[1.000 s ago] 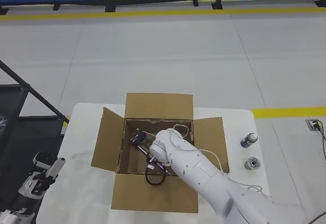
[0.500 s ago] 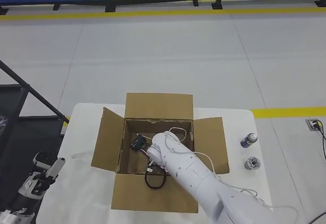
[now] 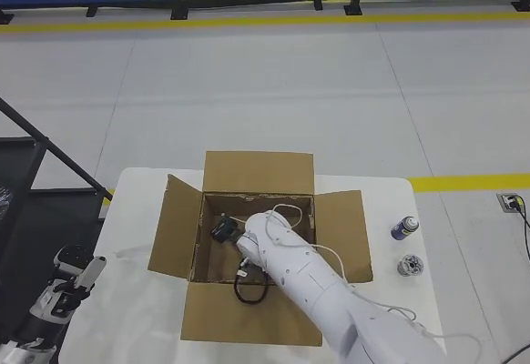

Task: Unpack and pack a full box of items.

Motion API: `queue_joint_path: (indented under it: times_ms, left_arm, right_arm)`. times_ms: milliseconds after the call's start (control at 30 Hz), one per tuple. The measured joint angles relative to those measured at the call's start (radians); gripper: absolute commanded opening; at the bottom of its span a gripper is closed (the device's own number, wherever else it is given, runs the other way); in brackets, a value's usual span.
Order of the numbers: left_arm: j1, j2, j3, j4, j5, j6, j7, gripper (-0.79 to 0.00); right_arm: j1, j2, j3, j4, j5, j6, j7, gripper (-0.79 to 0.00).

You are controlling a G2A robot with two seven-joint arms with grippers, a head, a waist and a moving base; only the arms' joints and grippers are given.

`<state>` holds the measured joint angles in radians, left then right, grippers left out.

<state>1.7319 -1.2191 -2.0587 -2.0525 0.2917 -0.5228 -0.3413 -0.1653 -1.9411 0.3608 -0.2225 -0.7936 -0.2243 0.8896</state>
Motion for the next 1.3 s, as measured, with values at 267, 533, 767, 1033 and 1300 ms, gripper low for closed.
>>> queue_joint_path:
  times_ms: [267,533,767,1033,1300]
  left_arm:
    - [0.000,0.000,0.000,0.000,0.000,0.000,0.000,0.000]
    - [0.000,0.000,0.000,0.000,0.000,0.000,0.000,0.000]
    - [0.000,0.000,0.000,0.000,0.000,0.000,0.000,0.000]
    - [0.000,0.000,0.000,0.000,0.000,0.000,0.000,0.000]
    - [0.000,0.000,0.000,0.000,0.000,0.000,0.000,0.000]
  right_arm:
    - [0.067,0.007,0.077,-0.019,0.125,-0.126,0.054,-0.785]
    - [0.111,0.046,0.141,-0.070,0.190,-0.181,0.104,-0.785]
    - [0.097,0.100,0.169,-0.162,0.150,-0.107,0.151,-0.785]
    - [0.034,0.182,0.208,-0.245,0.069,-0.033,0.211,-0.785]
    - [-0.008,0.229,0.236,-0.178,0.014,-0.046,0.164,-0.785]
